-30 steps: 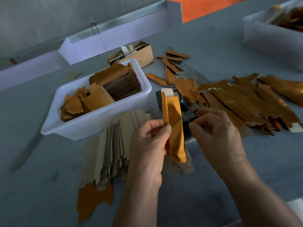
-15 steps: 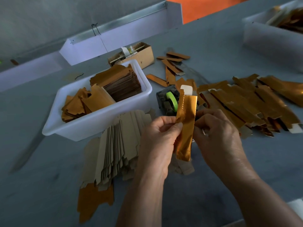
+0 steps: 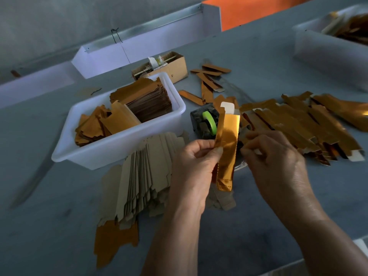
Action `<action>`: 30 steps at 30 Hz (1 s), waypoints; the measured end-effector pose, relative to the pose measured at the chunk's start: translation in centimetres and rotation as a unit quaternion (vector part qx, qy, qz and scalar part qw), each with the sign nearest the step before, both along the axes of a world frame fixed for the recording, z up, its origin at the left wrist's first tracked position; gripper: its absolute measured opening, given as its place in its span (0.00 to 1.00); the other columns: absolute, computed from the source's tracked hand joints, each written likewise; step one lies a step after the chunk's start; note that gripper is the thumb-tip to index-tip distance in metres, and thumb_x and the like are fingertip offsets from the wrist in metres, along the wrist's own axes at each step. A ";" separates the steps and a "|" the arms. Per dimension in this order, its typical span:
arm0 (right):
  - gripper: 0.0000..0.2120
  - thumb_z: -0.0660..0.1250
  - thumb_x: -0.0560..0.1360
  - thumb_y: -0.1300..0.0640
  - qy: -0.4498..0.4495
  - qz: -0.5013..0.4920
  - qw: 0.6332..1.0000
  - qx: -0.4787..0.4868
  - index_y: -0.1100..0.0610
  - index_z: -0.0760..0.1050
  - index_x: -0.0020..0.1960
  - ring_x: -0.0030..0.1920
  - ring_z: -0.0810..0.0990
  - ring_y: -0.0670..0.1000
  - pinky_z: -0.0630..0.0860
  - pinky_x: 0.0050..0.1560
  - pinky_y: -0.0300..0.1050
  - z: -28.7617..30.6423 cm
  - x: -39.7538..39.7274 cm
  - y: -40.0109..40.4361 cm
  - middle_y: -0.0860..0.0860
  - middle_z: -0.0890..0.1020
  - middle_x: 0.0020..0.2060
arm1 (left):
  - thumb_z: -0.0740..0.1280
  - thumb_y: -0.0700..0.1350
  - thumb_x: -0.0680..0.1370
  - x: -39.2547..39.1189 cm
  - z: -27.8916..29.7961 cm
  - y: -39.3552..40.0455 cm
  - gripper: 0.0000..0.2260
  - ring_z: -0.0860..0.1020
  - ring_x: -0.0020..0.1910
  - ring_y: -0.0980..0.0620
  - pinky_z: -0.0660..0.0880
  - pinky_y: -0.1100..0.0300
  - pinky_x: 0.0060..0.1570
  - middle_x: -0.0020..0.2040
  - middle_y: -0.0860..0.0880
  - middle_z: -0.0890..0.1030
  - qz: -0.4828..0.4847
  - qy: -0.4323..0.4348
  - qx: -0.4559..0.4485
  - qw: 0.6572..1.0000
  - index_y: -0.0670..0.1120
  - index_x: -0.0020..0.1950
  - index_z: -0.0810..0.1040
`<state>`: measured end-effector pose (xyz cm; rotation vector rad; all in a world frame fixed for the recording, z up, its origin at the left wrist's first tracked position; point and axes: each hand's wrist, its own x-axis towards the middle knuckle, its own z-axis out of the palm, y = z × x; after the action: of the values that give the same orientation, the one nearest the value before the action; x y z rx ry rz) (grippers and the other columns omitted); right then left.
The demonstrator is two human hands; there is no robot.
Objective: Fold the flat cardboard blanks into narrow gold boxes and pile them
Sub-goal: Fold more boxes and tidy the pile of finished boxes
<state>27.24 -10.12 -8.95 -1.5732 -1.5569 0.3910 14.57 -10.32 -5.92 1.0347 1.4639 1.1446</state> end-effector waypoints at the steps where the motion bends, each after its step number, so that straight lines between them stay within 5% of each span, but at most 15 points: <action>1: 0.03 0.66 0.75 0.61 0.015 -0.006 1.000 0.010 0.58 0.78 0.43 0.45 0.74 0.45 0.66 0.38 0.28 0.2 0.4 -0.3 0.48 0.76 0.50 | 0.70 0.43 0.75 -0.1 0.0 0.1 0.01 0.80 0.31 0.64 0.70 0.73 0.25 0.34 0.57 0.84 -0.003 -0.005 -0.006 1.000 0.49 0.44 0.81; 7: 0.04 0.67 0.68 0.55 0.281 0.179 0.940 -0.073 0.52 0.79 0.42 0.37 0.79 0.43 0.76 0.35 0.32 2.6 1.1 -1.5 0.47 0.81 0.37 | 0.70 0.42 0.75 -0.5 0.1 0.1 0.02 0.82 0.36 0.58 0.76 0.68 0.33 0.39 0.51 0.84 -0.025 -0.025 -0.017 0.999 0.47 0.47 0.81; 10: 0.08 0.67 0.72 0.62 0.245 0.216 0.942 -0.076 0.50 0.80 0.43 0.38 0.79 0.44 0.75 0.35 0.34 2.6 0.8 -0.9 0.48 0.82 0.38 | 0.70 0.43 0.74 -0.6 0.1 -0.4 0.03 0.84 0.39 0.52 0.80 0.60 0.38 0.41 0.49 0.85 -0.035 -0.022 -0.006 0.999 0.48 0.46 0.81; 15: 0.12 0.66 0.73 0.62 0.195 0.229 0.951 -0.071 0.46 0.80 0.43 0.39 0.80 0.44 0.75 0.36 0.33 2.3 0.5 -0.3 0.47 0.82 0.38 | 0.70 0.43 0.75 -0.9 0.1 -1.1 0.02 0.83 0.36 0.56 0.76 0.69 0.32 0.39 0.52 0.85 -0.048 0.006 0.001 0.999 0.50 0.45 0.82; 21: 0.23 0.68 0.72 0.59 0.106 0.196 0.972 -0.079 0.39 0.68 0.61 0.38 0.81 0.41 0.76 0.36 0.37 2.1 0.0 -0.1 0.40 0.80 0.40 | 0.70 0.44 0.75 -0.6 0.1 -1.5 0.02 0.77 0.25 0.61 0.69 0.70 0.23 0.33 0.52 0.83 -0.034 0.034 -0.007 0.999 0.48 0.46 0.82; 30: 0.18 0.71 0.70 0.58 0.129 0.146 0.976 -0.098 0.44 0.67 0.53 0.35 0.81 0.39 0.76 0.32 0.30 2.5 -0.2 -0.3 0.40 0.81 0.37 | 0.69 0.42 0.76 -0.9 0.2 -1.7 0.03 0.77 0.26 0.61 0.69 0.70 0.24 0.32 0.53 0.82 -0.059 0.011 -0.012 0.998 0.47 0.47 0.82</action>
<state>27.04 -10.44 -6.40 -1.3722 -1.5831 0.9014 13.67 -12.02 -5.76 1.1046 1.4123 1.0317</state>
